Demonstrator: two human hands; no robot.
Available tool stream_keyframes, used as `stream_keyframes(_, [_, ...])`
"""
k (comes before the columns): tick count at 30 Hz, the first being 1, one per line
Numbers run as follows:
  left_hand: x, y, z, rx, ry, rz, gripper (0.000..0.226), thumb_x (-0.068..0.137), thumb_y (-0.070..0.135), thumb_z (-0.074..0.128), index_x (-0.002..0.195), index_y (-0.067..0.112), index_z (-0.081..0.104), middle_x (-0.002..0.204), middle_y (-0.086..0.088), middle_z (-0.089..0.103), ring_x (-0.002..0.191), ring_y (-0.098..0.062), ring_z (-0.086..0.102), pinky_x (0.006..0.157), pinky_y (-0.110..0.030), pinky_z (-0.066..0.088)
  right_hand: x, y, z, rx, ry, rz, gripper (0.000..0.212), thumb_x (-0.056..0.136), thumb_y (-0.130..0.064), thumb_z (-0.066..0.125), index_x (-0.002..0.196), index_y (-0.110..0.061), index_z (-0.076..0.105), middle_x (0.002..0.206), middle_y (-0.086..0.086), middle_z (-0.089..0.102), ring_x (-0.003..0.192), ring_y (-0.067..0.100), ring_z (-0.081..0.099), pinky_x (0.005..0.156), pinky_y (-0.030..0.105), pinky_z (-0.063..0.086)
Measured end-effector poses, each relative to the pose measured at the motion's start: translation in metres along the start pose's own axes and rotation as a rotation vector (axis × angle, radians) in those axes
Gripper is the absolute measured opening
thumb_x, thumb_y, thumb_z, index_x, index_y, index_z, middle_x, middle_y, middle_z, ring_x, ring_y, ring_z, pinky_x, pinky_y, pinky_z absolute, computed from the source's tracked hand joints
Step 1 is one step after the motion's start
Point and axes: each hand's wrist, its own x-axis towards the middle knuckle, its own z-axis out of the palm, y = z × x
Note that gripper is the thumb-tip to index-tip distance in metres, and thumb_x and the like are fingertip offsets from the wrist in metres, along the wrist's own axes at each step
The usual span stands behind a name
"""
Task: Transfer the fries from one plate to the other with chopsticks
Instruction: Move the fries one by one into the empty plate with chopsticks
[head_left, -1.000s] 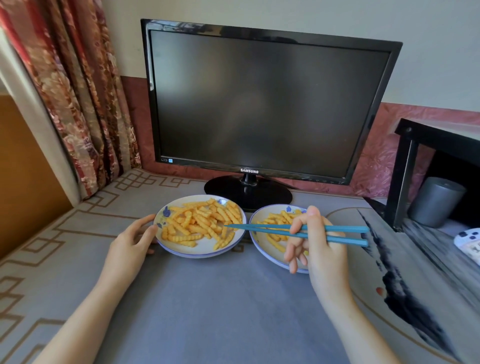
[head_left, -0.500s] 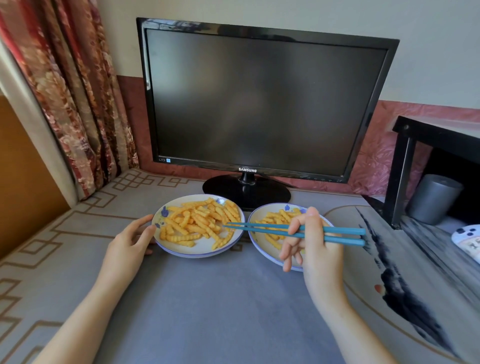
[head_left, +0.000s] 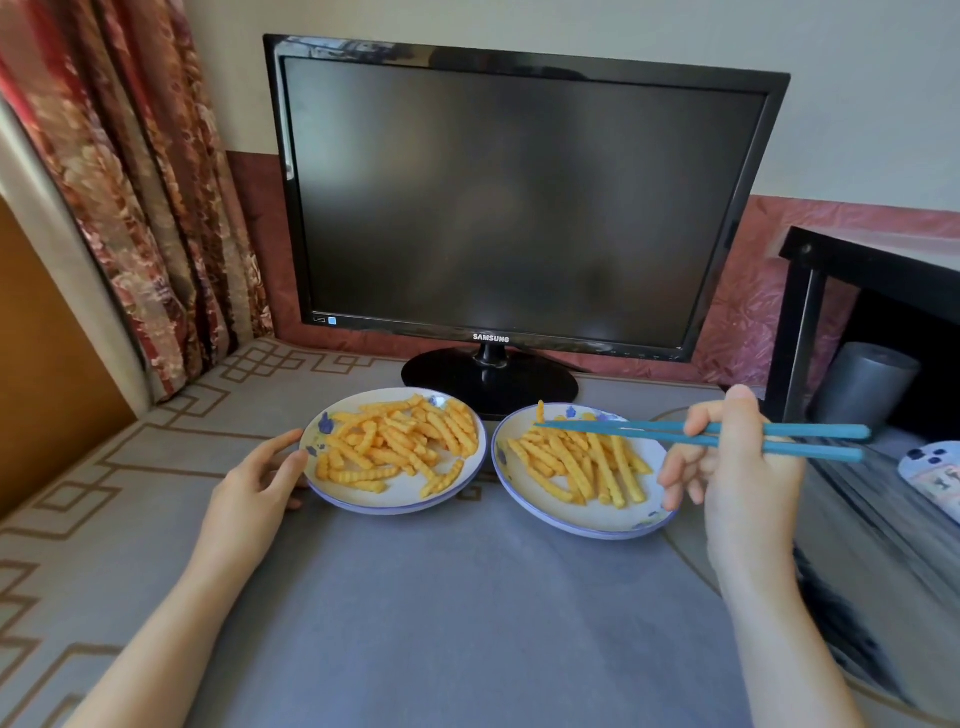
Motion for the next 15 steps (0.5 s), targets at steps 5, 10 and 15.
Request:
stream_keyframes(5, [0.000, -0.001, 0.000, 0.000, -0.009, 0.003, 0.030, 0.097, 0.020, 0.048, 0.126, 0.018, 0.058, 0.084, 0.014, 0.064, 0.070, -0.010, 0.060, 0.053, 0.001, 0.041, 0.001, 0.008, -0.001, -0.089, -0.121, -0.001, 0.045, 0.103, -0.027, 0.035, 0.065, -0.007, 0.050, 0.040, 0.016, 0.051, 0.028, 0.025, 0.040, 0.034, 0.014, 0.027])
stream_keyframes(10, [0.002, -0.003, 0.000, -0.006, -0.009, -0.003, 0.031, 0.097, 0.019, 0.048, 0.126, 0.018, 0.058, 0.085, 0.010, 0.067, 0.070, -0.012, 0.061, 0.053, 0.000, 0.042, -0.002, 0.004, 0.000, -0.073, -0.148, -0.037, 0.045, 0.103, -0.028, 0.035, 0.067, -0.008, 0.051, 0.041, 0.019, 0.050, 0.028, 0.025, 0.038, 0.035, 0.015, 0.030])
stream_keyframes(15, [0.000, 0.001, 0.001, -0.002, 0.001, -0.002, 0.030, 0.097, 0.019, 0.047, 0.125, 0.019, 0.058, 0.086, 0.008, 0.066, 0.072, -0.008, 0.060, 0.052, 0.001, 0.041, -0.012, 0.000, 0.011, -0.020, -0.198, -0.046, 0.043, 0.103, -0.024, 0.032, 0.069, -0.005, 0.050, 0.040, 0.014, 0.049, 0.030, 0.023, 0.039, 0.035, 0.018, 0.030])
